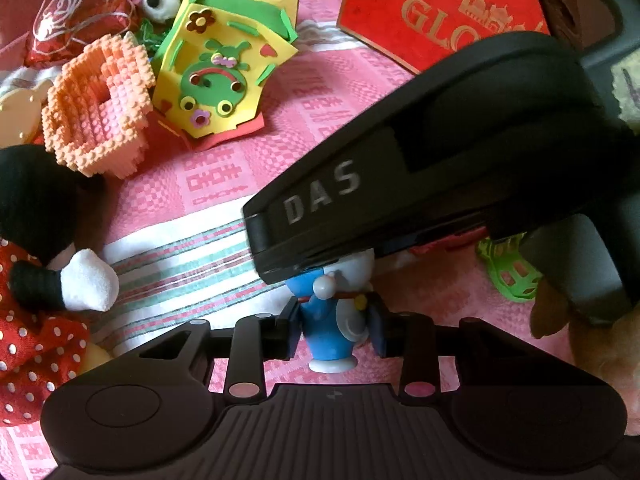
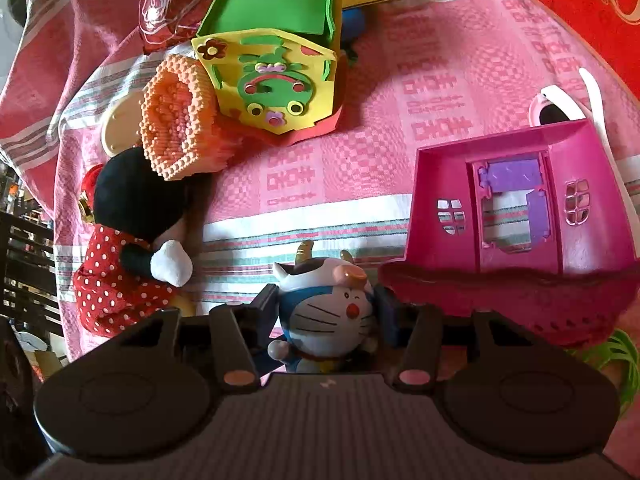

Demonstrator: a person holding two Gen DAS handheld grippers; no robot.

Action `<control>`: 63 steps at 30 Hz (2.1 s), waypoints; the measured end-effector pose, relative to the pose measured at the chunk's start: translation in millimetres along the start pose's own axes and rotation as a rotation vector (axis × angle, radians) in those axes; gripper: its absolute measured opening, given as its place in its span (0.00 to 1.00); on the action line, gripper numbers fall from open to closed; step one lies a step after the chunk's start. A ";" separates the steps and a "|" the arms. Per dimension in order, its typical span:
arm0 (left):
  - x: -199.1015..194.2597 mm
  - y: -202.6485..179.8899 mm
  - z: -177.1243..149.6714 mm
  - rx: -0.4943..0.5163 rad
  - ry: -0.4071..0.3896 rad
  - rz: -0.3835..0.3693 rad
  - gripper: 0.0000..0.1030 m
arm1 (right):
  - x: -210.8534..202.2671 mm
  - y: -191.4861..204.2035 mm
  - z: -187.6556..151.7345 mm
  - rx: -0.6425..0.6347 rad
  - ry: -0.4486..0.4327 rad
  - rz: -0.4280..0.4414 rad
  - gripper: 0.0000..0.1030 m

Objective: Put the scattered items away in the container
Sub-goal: 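Hold the Doraemon figure in the right gripper above the cloth, then lift the Doraemon figure with the right gripper and carry it to the red box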

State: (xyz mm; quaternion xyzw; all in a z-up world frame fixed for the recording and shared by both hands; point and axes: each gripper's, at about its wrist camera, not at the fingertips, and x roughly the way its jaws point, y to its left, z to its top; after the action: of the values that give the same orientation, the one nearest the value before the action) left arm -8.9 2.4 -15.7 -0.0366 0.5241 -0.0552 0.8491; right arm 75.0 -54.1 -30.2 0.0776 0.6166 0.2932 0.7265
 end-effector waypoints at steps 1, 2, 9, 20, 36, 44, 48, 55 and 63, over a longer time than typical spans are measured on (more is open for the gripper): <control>-0.1 -0.9 0.3 -0.001 -0.001 0.001 0.32 | 0.7 0.4 -0.1 0.000 0.000 -0.003 0.55; -0.5 -1.5 0.5 -0.004 -0.002 0.001 0.31 | 0.7 0.5 -0.5 0.001 -0.005 -0.005 0.55; -5.2 -7.2 1.0 -0.014 0.006 0.004 0.30 | -3.4 0.7 -4.4 0.020 -0.012 -0.003 0.54; -30.2 -20.9 -6.8 0.049 -0.078 0.021 0.30 | -23.6 15.9 -12.4 -0.016 -0.045 0.014 0.54; -69.0 -11.7 -24.5 0.112 -0.167 0.017 0.30 | -65.0 23.8 -13.3 -0.050 -0.133 0.007 0.54; -79.1 -7.7 10.2 0.123 -0.246 0.057 0.30 | -101.0 31.8 -8.8 -0.112 -0.214 0.033 0.54; -89.6 -19.1 24.2 0.123 -0.284 0.077 0.30 | -121.0 33.0 -2.3 -0.140 -0.244 0.049 0.54; -121.3 -54.5 40.6 0.147 -0.364 0.101 0.30 | -161.6 30.2 3.7 -0.174 -0.336 0.072 0.54; -156.2 -118.2 80.7 0.278 -0.487 0.048 0.30 | -239.8 -1.0 8.5 -0.154 -0.528 0.053 0.54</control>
State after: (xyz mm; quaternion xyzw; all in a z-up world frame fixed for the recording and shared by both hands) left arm -12.8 -93.8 173.0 0.0803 0.2925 -0.0960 0.9480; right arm 67.0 -178.0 175.1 0.1120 0.3792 0.3279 0.8580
